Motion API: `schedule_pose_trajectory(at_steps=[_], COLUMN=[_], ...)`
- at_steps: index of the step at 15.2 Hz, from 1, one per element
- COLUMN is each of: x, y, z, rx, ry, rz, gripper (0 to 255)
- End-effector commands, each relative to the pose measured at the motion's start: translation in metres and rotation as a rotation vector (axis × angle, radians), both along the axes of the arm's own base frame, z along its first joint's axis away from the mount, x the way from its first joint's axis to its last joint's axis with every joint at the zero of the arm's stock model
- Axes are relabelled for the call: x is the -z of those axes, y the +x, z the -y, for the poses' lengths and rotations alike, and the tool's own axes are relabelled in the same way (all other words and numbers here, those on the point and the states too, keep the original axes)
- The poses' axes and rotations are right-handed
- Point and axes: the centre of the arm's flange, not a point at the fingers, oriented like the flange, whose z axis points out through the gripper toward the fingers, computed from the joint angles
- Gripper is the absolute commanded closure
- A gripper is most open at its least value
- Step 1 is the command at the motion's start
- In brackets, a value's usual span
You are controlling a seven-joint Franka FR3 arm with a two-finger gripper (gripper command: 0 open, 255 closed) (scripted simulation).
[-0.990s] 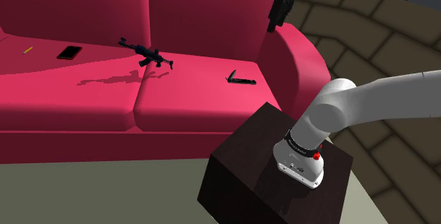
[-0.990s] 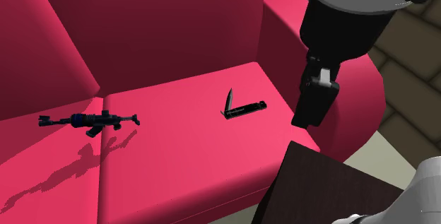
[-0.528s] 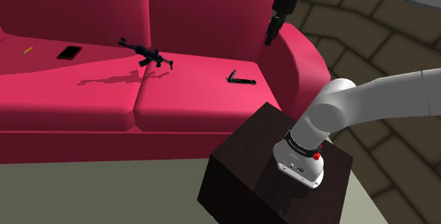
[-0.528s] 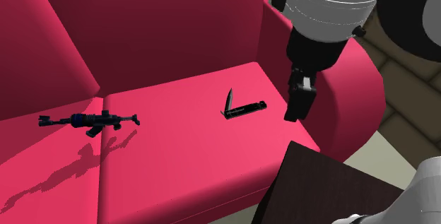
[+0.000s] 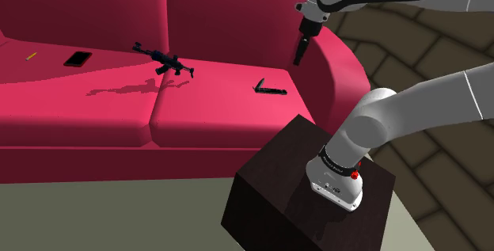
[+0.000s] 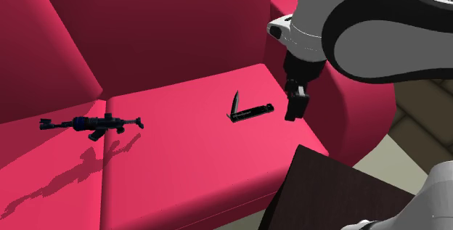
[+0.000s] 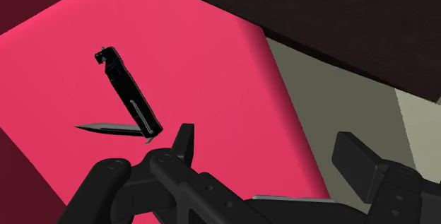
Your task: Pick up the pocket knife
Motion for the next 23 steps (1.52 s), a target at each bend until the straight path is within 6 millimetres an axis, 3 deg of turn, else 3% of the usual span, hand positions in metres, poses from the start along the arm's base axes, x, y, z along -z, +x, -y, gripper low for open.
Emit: schedule_pose_trajectory(at_steps=[1,12,23], x=[0.018,0.131,0.246], y=[0.009,0.058,0.121], z=[0.016,0.097,0.165], rx=[-0.033,-0.204,-0.374], ry=[0.003,0.029,0.054], rz=[0.003,0.008,0.013], gripper=[0,0,0])
